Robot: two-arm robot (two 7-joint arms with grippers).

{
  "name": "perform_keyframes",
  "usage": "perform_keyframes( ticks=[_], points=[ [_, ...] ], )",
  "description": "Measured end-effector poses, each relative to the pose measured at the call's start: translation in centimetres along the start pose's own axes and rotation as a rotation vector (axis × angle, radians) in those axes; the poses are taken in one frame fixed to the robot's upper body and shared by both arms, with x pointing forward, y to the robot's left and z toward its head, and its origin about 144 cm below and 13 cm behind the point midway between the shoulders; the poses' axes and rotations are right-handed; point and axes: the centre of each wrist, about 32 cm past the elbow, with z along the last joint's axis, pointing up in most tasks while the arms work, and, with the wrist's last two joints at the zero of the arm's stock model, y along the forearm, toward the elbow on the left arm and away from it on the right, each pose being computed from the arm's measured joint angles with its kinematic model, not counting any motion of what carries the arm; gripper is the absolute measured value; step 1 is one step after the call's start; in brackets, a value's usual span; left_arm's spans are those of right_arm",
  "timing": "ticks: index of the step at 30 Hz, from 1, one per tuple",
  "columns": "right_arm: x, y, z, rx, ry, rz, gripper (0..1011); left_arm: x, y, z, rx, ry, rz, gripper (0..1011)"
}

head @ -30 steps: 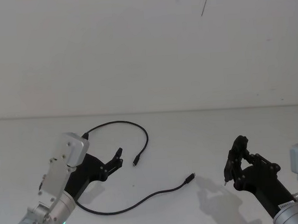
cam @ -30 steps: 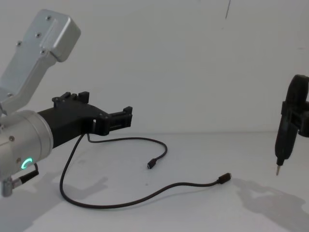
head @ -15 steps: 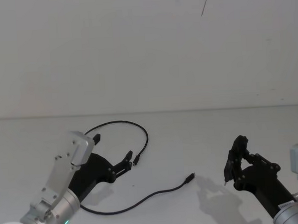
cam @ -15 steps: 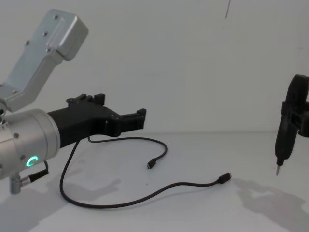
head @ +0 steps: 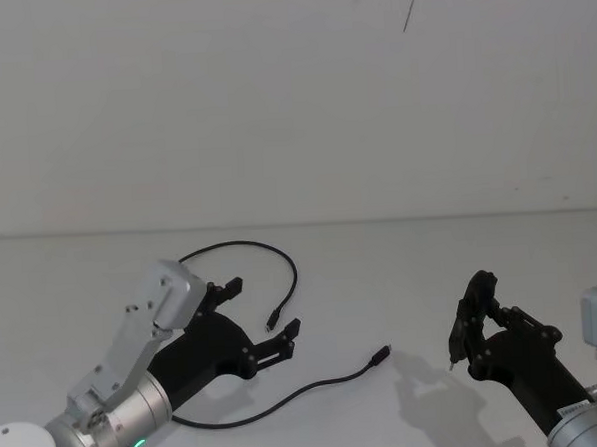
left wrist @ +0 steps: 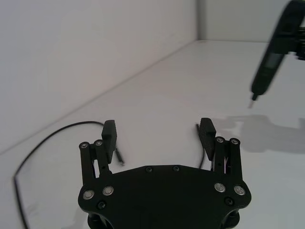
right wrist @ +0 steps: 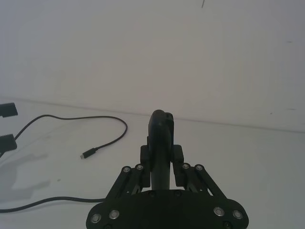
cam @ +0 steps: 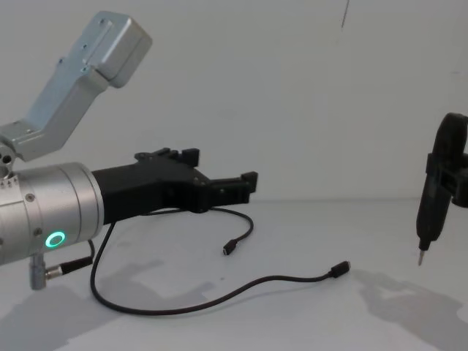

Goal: Pick up the data cable with the one hand.

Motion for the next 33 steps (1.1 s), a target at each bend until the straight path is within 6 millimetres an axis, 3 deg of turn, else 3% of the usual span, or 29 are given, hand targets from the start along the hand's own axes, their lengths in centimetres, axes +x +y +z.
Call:
perform_keyframes(
  ticks=[14, 33],
  points=[
    [0.0, 0.0, 0.0, 0.0, 0.0, 0.0, 269, 2.5, -0.6, -0.3, 0.054, 0.068, -0.247, 1001],
    [0.0, 0.0, 0.0, 0.0, 0.0, 0.0, 269, 4.7, -1.7, -2.0, 0.137, 0.092, -0.372, 1001]
  ],
)
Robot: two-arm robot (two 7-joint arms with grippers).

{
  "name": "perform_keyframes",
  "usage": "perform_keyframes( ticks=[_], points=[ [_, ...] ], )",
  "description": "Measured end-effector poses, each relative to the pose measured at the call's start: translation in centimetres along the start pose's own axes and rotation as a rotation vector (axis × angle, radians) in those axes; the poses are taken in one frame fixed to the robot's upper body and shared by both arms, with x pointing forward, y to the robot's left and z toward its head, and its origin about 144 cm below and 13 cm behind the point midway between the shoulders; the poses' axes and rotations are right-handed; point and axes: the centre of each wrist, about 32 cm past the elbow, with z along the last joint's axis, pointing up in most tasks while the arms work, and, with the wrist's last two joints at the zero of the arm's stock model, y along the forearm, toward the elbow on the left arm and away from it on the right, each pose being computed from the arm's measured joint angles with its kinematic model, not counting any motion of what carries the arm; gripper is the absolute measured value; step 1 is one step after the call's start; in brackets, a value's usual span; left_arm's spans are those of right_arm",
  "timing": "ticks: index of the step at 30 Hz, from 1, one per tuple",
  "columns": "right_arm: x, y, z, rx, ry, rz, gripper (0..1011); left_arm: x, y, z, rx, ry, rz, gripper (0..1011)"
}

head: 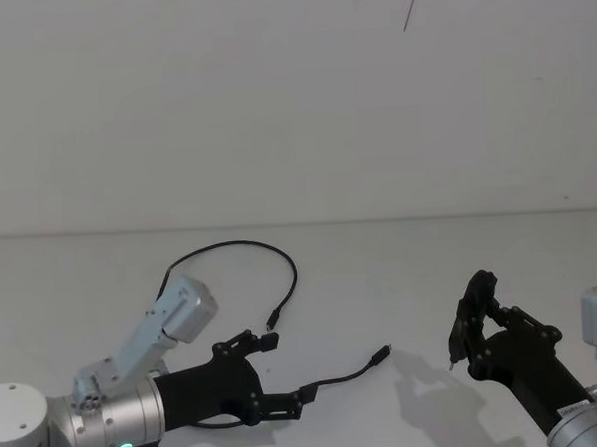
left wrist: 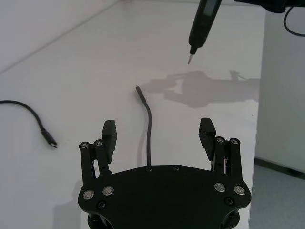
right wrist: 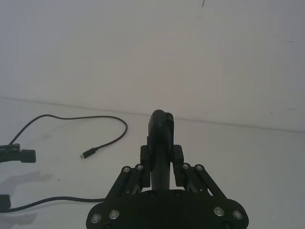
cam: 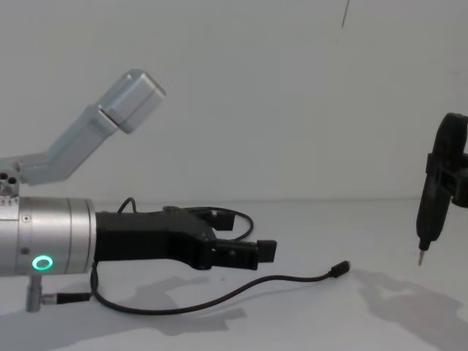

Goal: Pick up the data cable with the one hand.

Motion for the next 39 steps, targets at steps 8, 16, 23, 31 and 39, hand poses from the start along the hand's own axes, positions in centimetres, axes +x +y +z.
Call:
perform_keyframes(
  ticks=[8, 16, 23, 31, 39],
  points=[
    [0.0, 0.0, 0.0, 0.0, 0.0, 0.0, 269, 0.2, -1.1, -0.3, 0.022, -0.01, -0.025, 1001],
    [0.0, 0.0, 0.0, 0.0, 0.0, 0.0, 269, 0.0, -2.3, -0.7, 0.046, -0.023, -0.019, 1001],
    [0.0, 0.0, 0.0, 0.0, 0.0, 0.0, 269, 0.0, -2.9, -1.1, 0.058, -0.027, 0.002, 1001],
    [0.0, 0.0, 0.0, 0.0, 0.0, 0.0, 269, 0.0, -3.6, -1.7, 0.074, -0.026, 0.026, 1001],
    [0.0, 0.0, 0.0, 0.0, 0.0, 0.0, 269, 0.1, -4.1, -2.0, 0.082, -0.022, 0.029, 963]
  ],
)
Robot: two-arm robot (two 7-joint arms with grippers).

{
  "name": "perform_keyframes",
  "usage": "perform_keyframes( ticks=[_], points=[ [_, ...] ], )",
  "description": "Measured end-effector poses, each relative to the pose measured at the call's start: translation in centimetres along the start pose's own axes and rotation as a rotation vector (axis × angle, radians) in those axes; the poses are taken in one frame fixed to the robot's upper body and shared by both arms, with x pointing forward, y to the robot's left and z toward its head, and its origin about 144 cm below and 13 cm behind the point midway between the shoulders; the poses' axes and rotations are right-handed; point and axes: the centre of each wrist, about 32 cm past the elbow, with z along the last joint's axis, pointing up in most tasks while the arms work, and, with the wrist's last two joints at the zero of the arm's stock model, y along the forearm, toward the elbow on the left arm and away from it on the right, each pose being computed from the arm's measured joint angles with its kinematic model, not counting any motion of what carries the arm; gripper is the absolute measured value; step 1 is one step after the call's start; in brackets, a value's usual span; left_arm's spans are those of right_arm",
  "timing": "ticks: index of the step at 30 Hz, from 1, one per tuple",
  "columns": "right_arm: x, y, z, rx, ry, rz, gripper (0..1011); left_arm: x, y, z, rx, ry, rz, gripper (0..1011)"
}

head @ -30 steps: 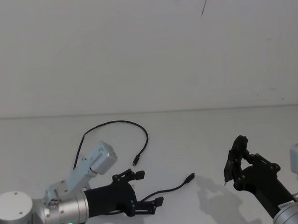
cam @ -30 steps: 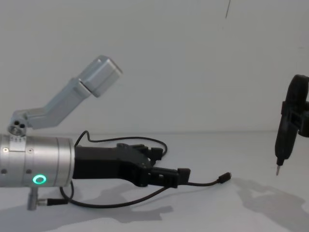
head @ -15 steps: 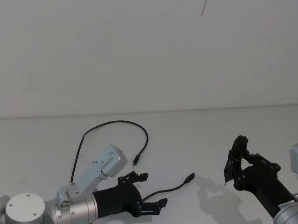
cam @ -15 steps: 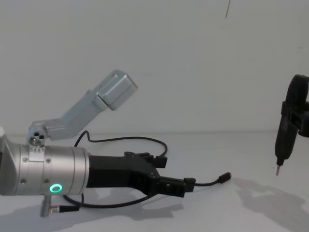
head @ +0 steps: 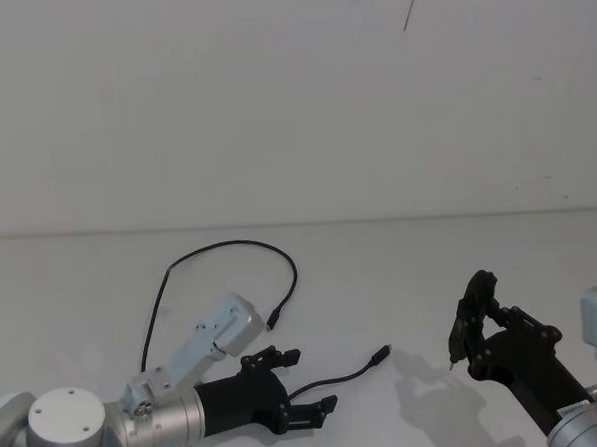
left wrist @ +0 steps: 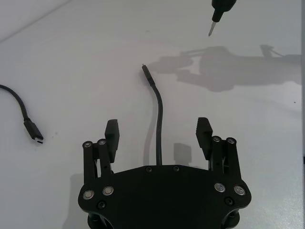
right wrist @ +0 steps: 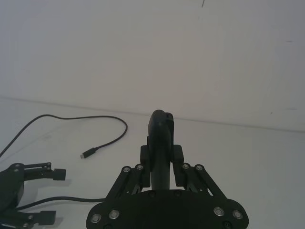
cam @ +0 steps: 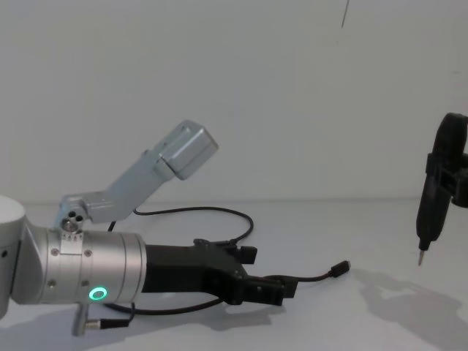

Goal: Pick up the data cable with the one hand.

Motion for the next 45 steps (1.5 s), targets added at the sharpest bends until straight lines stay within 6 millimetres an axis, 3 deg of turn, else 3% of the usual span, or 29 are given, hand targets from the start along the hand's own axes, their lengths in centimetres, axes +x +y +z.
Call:
perform_keyframes(
  ticks=[10, 16, 30, 45],
  points=[
    [0.0, 0.0, 0.0, 0.0, 0.0, 0.0, 269, 0.05, -0.6, -0.13, 0.006, 0.004, -0.005, 711],
    [0.0, 0.0, 0.0, 0.0, 0.0, 0.0, 269, 0.07, -0.76, -0.18, 0.009, 0.005, -0.007, 483],
    [0.0, 0.0, 0.0, 0.0, 0.0, 0.0, 269, 0.07, -0.94, -0.24, 0.012, 0.007, -0.01, 64],
    [0.0, 0.0, 0.0, 0.0, 0.0, 0.0, 269, 0.16, -0.39, 0.71, -0.025, 0.001, -0.014, 39]
  ],
)
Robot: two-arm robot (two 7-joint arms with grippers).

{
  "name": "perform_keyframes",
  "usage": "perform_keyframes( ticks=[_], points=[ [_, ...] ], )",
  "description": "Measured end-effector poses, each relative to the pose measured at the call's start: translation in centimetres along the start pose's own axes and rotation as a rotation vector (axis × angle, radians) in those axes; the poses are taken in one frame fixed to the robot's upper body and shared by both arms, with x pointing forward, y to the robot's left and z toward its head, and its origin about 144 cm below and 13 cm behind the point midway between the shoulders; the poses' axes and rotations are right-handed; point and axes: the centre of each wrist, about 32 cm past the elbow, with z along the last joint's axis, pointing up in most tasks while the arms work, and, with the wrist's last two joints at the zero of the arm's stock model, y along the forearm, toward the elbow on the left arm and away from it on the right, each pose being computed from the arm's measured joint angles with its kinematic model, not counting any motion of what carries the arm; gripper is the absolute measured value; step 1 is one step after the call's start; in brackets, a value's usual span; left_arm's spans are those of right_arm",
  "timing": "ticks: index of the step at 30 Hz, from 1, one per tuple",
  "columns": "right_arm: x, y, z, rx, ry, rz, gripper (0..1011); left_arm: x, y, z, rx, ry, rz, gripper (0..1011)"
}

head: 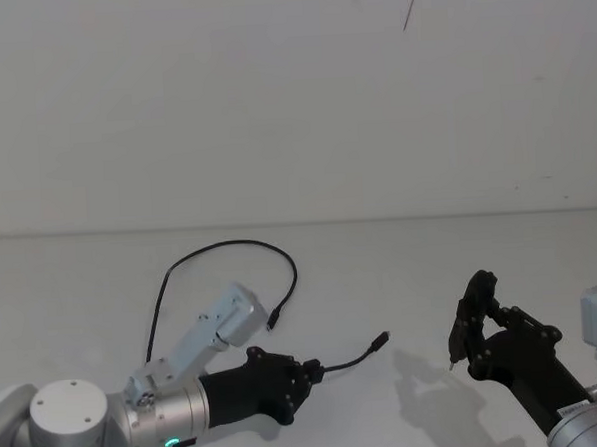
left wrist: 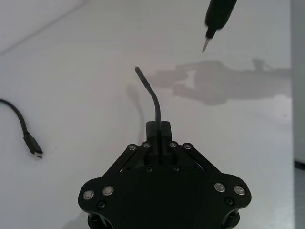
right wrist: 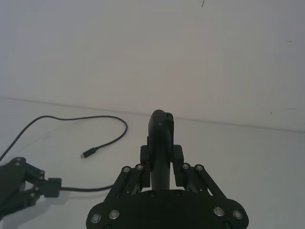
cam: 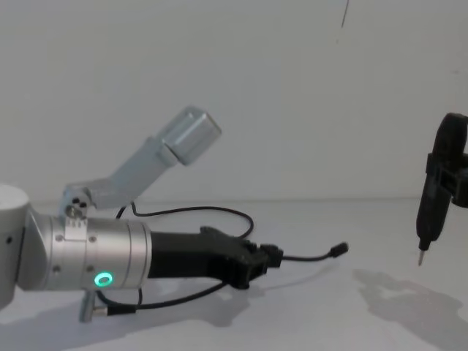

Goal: Pick up the data cable with the one hand.

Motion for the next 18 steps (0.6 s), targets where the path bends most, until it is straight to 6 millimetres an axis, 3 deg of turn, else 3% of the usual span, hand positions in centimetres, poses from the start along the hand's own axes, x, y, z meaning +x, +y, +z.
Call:
perform_keyframes(
  ticks=[18],
  points=[
    [0.0, 0.0, 0.0, 0.0, 0.0, 0.0, 269, -0.3, 4.5, 3.8, -0.088, 0.004, -0.074, 40]
  ],
)
